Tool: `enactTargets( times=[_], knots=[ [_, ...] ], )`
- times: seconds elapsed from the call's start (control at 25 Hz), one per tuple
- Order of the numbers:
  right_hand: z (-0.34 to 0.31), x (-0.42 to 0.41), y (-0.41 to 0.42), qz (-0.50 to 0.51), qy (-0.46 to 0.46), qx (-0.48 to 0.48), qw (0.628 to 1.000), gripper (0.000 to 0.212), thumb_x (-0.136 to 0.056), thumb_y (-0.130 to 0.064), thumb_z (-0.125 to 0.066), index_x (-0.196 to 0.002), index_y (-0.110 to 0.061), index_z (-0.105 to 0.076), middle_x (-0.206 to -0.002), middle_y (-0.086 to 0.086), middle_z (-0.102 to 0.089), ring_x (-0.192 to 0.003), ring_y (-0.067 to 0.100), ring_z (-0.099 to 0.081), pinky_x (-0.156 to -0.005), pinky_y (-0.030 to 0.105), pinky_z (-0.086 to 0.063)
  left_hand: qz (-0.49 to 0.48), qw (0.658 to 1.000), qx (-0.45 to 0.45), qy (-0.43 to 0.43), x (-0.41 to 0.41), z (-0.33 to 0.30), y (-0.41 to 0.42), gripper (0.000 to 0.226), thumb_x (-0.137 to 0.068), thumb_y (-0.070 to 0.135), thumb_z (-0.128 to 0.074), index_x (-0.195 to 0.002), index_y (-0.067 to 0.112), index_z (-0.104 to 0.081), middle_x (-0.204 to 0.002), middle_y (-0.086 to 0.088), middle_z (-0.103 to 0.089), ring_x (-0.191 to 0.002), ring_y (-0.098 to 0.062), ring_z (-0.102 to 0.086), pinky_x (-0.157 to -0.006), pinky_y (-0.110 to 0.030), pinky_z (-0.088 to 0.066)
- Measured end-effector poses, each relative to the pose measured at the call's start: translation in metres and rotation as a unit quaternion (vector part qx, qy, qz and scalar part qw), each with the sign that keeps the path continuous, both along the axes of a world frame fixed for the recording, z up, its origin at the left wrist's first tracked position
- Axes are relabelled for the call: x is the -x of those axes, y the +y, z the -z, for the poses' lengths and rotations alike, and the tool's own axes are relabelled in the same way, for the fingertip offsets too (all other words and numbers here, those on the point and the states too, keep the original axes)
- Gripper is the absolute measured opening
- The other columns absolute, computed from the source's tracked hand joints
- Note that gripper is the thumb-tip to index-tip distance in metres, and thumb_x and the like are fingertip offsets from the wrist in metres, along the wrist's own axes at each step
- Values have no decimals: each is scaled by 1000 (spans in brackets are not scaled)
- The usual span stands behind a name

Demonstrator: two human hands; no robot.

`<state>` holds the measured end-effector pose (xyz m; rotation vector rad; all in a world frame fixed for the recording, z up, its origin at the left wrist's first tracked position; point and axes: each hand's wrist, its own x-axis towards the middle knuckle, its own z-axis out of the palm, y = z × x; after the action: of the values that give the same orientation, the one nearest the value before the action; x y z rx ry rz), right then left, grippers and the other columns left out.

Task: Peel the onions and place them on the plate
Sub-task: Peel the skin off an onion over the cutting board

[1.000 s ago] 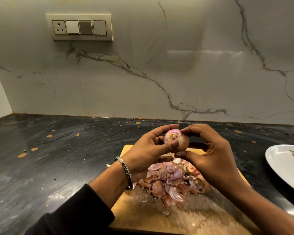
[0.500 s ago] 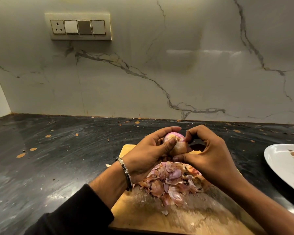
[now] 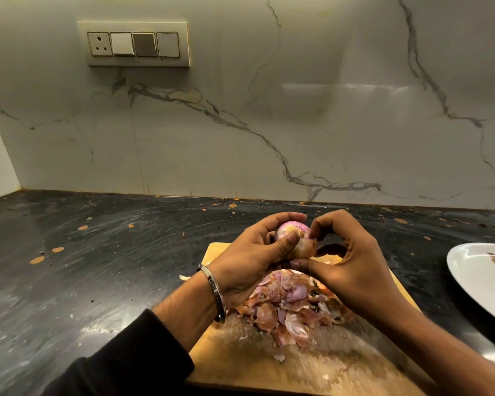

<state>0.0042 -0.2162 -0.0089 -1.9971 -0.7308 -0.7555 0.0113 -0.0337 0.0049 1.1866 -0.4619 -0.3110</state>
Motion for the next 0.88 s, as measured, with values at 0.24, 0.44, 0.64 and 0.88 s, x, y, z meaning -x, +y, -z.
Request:
enactTargets(
  times=[0.24,0.44,0.64,0.88],
  knots=[
    [0,2,2,5,-28,1,1000,30,-70,-41,-77,-84,-17,-65,-97,-8,-57,-89,8,-61,-70,15,-55,-13,999,26,13,-2,0,0,45,-83,15,-62,-128,11,-58,-112,-18,-67,-92,-22,-71,-73,-27,-60],
    [-3,-1,-3,11,-12,-4,1000,44,-66,-23,-88,-101,-20,-61,-98,-9,-62,-92,8,-63,-73,24,-59,3,998,42,39,-2,1,0,46,-85,22,-62,-129,11,-59,-118,-21,-65,-95,-27,-68,-80,-34,-59],
    [-4,-2,-4,-1,-13,15,1000,49,-61,-20,-92,-99,-21,-60,-97,-9,-62,-90,9,-62,-71,22,-58,8,996,47,69,-1,1,-2,45,-85,30,-58,-123,7,-61,-115,-21,-67,-101,-31,-67,-76,-35,-60],
    [-4,-1,-6,1,-25,35,999,43,-60,-36,-87,-91,-19,-62,-89,-11,-63,-83,9,-63,-69,22,-56,18,996,43,70,1,0,-2,46,-86,27,-55,-125,3,-57,-108,-19,-67,-87,-24,-70,-70,-32,-61]
  ],
)
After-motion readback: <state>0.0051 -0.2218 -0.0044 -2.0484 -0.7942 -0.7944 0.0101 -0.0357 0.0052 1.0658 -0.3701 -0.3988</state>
